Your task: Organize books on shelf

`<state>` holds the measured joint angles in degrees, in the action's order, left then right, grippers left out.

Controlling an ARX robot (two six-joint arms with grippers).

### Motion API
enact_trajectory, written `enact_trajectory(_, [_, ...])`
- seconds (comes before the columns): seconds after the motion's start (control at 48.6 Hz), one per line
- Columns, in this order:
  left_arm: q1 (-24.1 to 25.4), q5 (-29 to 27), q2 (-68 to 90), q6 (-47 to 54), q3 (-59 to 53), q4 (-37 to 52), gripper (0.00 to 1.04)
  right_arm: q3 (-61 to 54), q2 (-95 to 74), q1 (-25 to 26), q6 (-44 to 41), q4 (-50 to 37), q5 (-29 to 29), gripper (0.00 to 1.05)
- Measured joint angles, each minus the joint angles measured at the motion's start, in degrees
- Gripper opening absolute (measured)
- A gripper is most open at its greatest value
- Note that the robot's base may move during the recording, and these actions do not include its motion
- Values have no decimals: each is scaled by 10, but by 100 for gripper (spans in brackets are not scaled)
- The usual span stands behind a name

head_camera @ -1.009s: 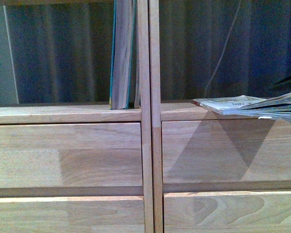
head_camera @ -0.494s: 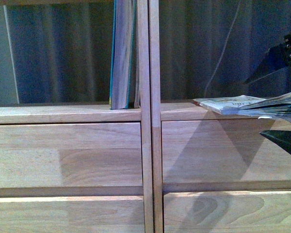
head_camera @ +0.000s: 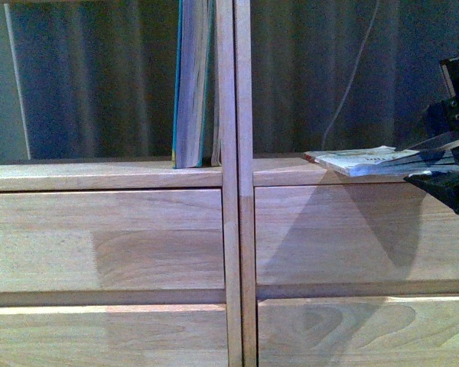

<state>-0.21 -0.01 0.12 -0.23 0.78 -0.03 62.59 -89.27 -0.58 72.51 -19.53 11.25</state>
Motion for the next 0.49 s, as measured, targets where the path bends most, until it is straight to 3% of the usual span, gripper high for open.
enact_trajectory(0.082, [0,0,0,0,0,0,97,-3,1,-1,0,-5,0,22])
enact_trajectory(0.206, [0,0,0,0,0,0,97,-19,13,1,2,-17,4,9])
enact_trajectory(0.391, [1,4,1,0,0,-1,97,-85,81,24,-10,-51,39,7])
enact_trajectory(0.494, [101,238,102,-54,33,-40,97,-135,151,60,-20,-91,80,7])
